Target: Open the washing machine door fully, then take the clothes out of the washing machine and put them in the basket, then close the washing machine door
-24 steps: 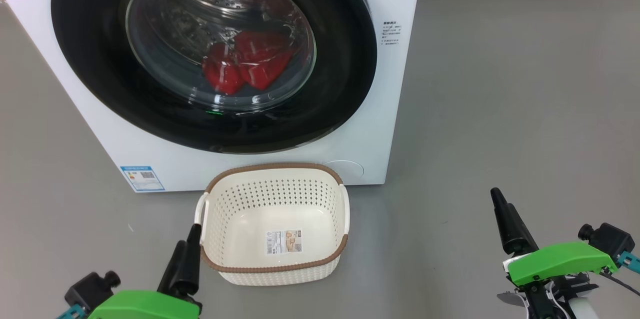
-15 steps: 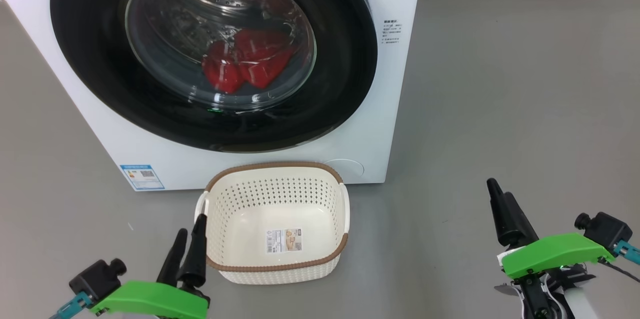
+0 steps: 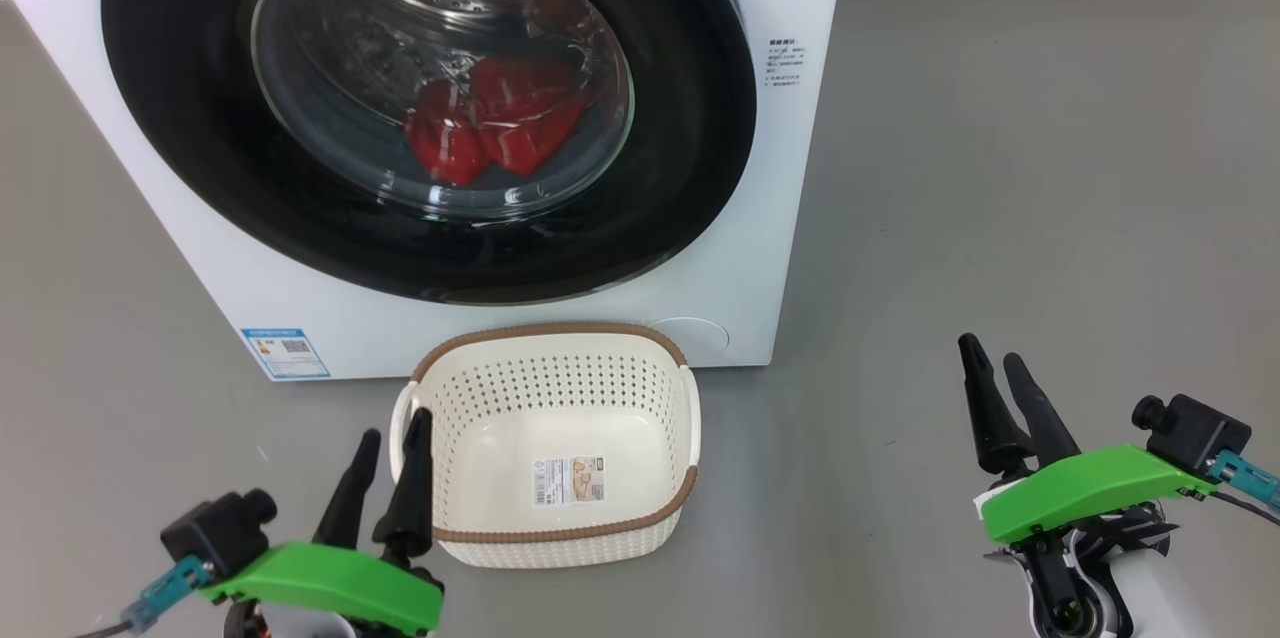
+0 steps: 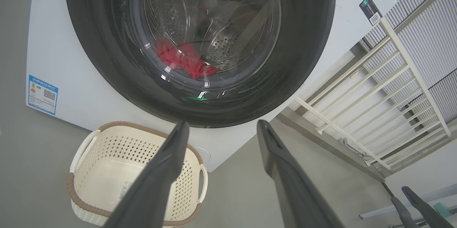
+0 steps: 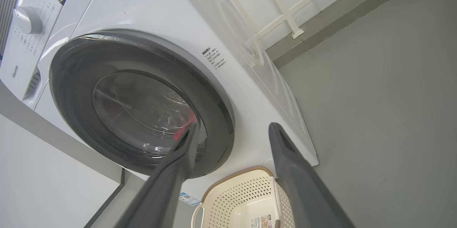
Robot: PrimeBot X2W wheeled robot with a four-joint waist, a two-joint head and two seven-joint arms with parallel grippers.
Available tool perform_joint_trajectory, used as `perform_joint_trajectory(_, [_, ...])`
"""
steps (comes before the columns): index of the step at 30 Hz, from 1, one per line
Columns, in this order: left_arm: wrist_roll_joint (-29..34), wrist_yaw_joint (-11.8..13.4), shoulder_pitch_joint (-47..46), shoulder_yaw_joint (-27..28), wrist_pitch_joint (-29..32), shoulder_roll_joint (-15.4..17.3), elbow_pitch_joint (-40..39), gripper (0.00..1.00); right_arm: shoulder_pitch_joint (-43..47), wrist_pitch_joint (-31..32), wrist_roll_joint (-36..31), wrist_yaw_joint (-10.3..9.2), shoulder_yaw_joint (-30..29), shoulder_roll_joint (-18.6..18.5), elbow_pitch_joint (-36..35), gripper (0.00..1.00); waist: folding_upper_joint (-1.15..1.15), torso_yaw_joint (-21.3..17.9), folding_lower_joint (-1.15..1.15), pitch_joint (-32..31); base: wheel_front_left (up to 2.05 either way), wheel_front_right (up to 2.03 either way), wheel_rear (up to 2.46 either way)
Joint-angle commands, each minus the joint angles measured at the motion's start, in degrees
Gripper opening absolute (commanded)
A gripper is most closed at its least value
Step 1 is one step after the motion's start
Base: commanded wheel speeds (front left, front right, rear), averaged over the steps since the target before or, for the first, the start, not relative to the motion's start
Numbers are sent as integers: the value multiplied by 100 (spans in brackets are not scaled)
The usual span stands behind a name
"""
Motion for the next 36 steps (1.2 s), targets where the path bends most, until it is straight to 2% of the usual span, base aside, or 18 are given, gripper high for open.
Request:
perform_joint_trajectory(1, [168,64,-333,86,-80,100,-156,100,-315,-88,-164,28,98,-56,-116,100,0,3,0,-2,0,0,0])
perform_joint_trajectory(17, [1333,221,-569,-74,-341,117,-6,100,-527,-350,-1526,34,174,-73,-111,100,0,10,0,-8,0,0,0])
perform_joint_trajectory(36, [2532,443,-827,-262,-652,138,81,100,-782,-663,-2798,41,268,-94,-75,100,0,29,0,-1,0,0,0])
